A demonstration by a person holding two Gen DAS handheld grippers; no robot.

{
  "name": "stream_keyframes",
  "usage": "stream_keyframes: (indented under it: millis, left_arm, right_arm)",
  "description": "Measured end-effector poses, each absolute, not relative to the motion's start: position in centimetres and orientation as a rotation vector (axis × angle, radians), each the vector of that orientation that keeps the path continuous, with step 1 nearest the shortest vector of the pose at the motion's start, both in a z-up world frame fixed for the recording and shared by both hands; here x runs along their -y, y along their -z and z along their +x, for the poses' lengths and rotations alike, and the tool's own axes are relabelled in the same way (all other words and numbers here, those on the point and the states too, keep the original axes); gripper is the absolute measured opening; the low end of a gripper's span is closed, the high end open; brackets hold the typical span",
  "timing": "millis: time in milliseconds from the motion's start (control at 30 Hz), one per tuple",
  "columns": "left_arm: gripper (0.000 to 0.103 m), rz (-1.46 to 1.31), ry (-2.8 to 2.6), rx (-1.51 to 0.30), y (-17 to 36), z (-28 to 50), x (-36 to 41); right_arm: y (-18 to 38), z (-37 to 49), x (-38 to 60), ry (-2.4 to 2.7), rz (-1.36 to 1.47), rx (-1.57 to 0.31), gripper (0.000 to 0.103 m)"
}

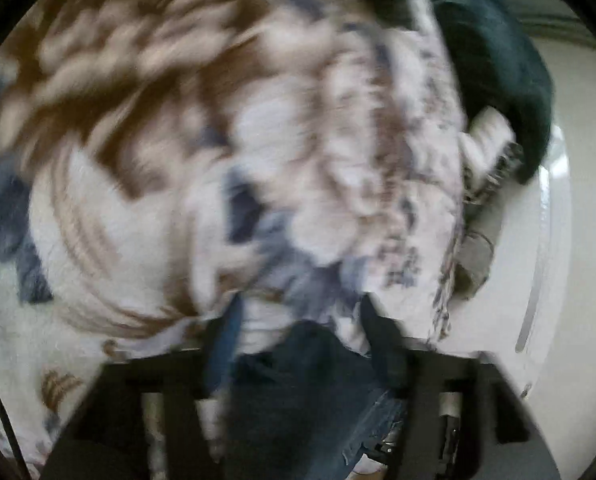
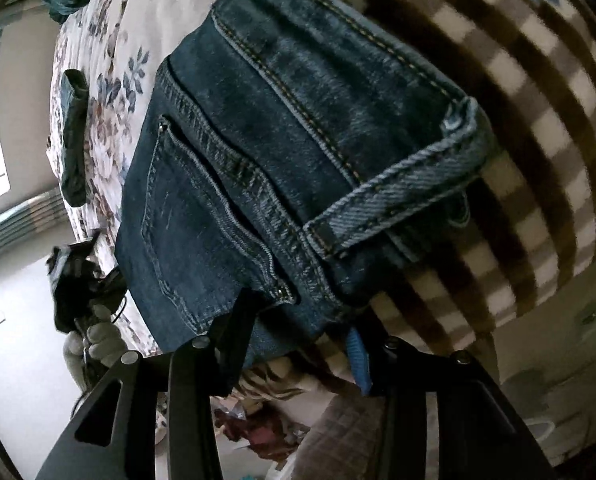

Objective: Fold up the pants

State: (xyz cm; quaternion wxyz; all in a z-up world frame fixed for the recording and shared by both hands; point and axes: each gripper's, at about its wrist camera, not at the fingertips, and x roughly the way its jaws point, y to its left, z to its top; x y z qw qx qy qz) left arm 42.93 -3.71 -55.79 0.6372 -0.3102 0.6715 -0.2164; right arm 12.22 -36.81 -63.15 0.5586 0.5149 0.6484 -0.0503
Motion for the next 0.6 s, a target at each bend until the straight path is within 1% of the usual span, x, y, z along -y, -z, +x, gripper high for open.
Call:
stream_keyframes:
  millis: [100,133,167,200,233,267,333,400,600]
  left_arm:
    - [0.071,-0.498,0.577,-1.552,55.1,43.3,7.0]
    - [0.071,-0.379,0.577,-1.570,55.1,43.1,8.2]
    - [0.069,-0.170,0.554,-1.573,55.2,42.5,10.1]
    - [0.068,-0.082,0.567,-1.557,55.3,42.2,11.1]
    - [0.055,-0.035,0.576,-1.550,55.4,41.8,12.0]
    - [0.049,-0.017,0.581,-1.544,55.5,41.5,12.4]
    - [0.044,0.060,0.575,-1.501,55.2,40.6,13.4]
    - [0.038,0.065,0.569,-1.489,55.1,40.2,13.3]
    - [0.036,0.074,0.561,-1.481,55.1,40.5,14.1]
  right_arm:
    - [63.5,12.5,36.8,0.121,1.217,-1.540,0.046]
    - [63.6,12.6,36.8,0.122,1.218,-1.542,0.046]
    - [63.6,12.6,36.8,0.124,1.218,-1.544,0.046]
    - [63.5,12.6,36.8,0.124,1.215,-1.545,0.046]
    - [63.5,12.7,36.8,0.124,1.212,-1.545,0.046]
    - [63.4,12.6,36.8,0.123,1.211,-1.543,0.046]
    - [63.3,12.5,36.8,0.129,1.213,-1.536,0.046]
    - [63.2,12.6,36.7,0.134,1.202,-1.533,0.046]
    - [63.1,12.3,36.4,0.146,1.207,-1.522,0.046]
